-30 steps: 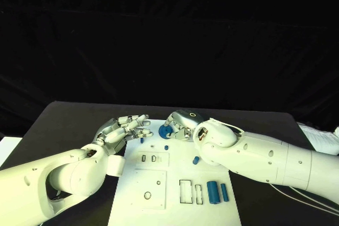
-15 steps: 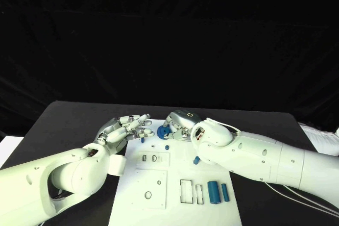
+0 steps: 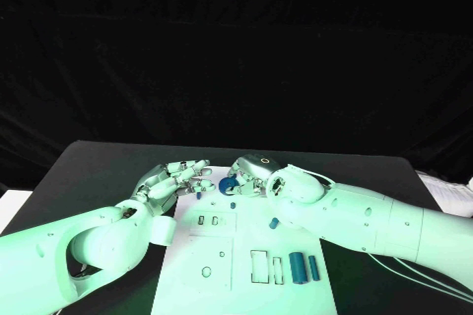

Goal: Assemble the parts on the task board

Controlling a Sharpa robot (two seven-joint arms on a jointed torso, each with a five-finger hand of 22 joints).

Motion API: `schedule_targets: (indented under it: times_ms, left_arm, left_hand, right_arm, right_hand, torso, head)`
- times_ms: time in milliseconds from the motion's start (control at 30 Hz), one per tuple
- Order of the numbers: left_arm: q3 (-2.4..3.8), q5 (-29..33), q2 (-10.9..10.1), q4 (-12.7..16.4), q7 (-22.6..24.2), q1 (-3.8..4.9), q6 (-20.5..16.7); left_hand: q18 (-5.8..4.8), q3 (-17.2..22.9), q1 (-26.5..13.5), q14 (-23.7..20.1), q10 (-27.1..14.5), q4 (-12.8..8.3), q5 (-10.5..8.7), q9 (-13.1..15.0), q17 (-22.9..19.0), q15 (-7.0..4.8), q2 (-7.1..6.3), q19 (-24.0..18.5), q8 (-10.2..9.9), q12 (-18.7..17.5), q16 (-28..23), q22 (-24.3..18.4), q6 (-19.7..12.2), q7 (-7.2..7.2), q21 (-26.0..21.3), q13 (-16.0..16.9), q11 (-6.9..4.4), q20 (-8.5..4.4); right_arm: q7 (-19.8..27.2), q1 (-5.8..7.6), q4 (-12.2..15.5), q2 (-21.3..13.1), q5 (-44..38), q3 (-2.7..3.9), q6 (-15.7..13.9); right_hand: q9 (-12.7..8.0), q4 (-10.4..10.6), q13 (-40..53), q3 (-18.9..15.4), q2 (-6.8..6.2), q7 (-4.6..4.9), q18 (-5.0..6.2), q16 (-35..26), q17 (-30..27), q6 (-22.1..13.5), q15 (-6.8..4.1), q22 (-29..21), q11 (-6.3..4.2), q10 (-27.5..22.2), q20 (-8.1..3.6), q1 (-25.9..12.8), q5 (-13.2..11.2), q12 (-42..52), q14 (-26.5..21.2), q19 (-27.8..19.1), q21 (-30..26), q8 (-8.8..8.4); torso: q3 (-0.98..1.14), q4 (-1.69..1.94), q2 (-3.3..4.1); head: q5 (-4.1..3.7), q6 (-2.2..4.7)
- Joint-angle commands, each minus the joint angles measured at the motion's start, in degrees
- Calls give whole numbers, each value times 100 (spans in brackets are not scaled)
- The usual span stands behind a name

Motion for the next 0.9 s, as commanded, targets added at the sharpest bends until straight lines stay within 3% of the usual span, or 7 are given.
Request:
schedule_targets:
  times_ms: [33,133,333,500,567,667,900]
  left_arm:
    - [4,6,7,15,-52,5,181]
    - [4,6,8,17,-84,5,209]
    - [4,6,8,10,-105,5,212]
    - [4,6,9,4,-107,5,214]
    - [4,6,7,-4,-110,5,217]
    - [4,6,-9,-13,-111,5,210]
    - [4,6,-35,-40,-110,5,215]
  left_hand:
    - [114,44,105,-9,-29,-62,-14,0,18,27,18,34,-47,-19,-46,-13,10,36,-33,-6,27,9]
    - [111,72,127,-24,-52,-85,-14,-2,25,34,18,27,-65,-23,-71,-21,-1,45,-42,-9,35,10]
    - [109,80,126,-32,-68,-92,-15,-4,29,39,13,21,-77,-26,-85,-26,-10,53,-48,-11,42,12]
    - [108,85,125,-34,-78,-95,-15,-5,31,42,12,19,-84,-27,-92,-28,-16,57,-51,-12,45,13]
    - [108,88,126,-35,-82,-97,-15,-5,32,43,11,19,-86,-27,-94,-29,-18,59,-52,-13,47,14]
    - [108,105,137,-38,-97,-111,-14,-5,37,45,12,16,-96,-27,-107,-33,-25,63,-56,-14,51,15]
    - [109,132,157,-39,-105,-131,-11,-4,43,45,17,16,-102,-23,-120,-36,-24,64,-59,-13,51,14]
  right_arm:
    - [-5,2,-17,14,88,-3,382]
    - [-33,5,-29,17,124,-4,546]
    - [-81,7,-47,7,166,-6,537]
    - [27,4,21,-60,221,-7,-4]
    - [320,2,93,-160,419,-5,-401]
    - [961,11,153,-323,990,4,-618]
    - [1943,67,456,-1017,2391,67,-382]
  right_hand:
    - [9,202,1442,-37,65,-12,-52,24,1505,-53,50,1383,38,544,34,-190,91,-34,608,530,30,-4]
    - [15,383,1434,-65,132,-15,-50,24,1505,-47,50,1376,37,537,37,-350,213,-51,608,526,27,3]
    - [21,469,1435,-51,209,-25,-51,24,1505,-17,45,1378,29,538,34,-395,315,-48,608,527,28,10]
    - [24,453,1454,-18,238,-36,-52,24,1505,12,36,1383,19,553,27,-333,463,-15,608,530,30,13]
    - [23,406,1447,10,232,-39,-54,24,1505,23,32,1391,14,547,22,-258,534,-28,608,534,33,11]
    - [14,313,1355,59,222,-28,-22,-2,1440,-12,31,1254,20,471,19,-132,576,-203,593,455,-25,-4]
    - [12,65,1304,10,57,-2,1,-24,1390,-101,49,1158,42,426,34,90,602,-304,581,397,-69,1]
  torso:
    - [-2,2,3]
    - [1,4,6]
    - [7,0,1]
    - [4,0,5]
    - [8,-3,-3]
    - [4,-27,-6]
    - [25,-94,-29]
  head:
    - [-15,-12]
    - [-4,-13]
    - [2,5]
    - [-3,15]
    - [-3,27]
    - [-3,35]
    - [8,71]
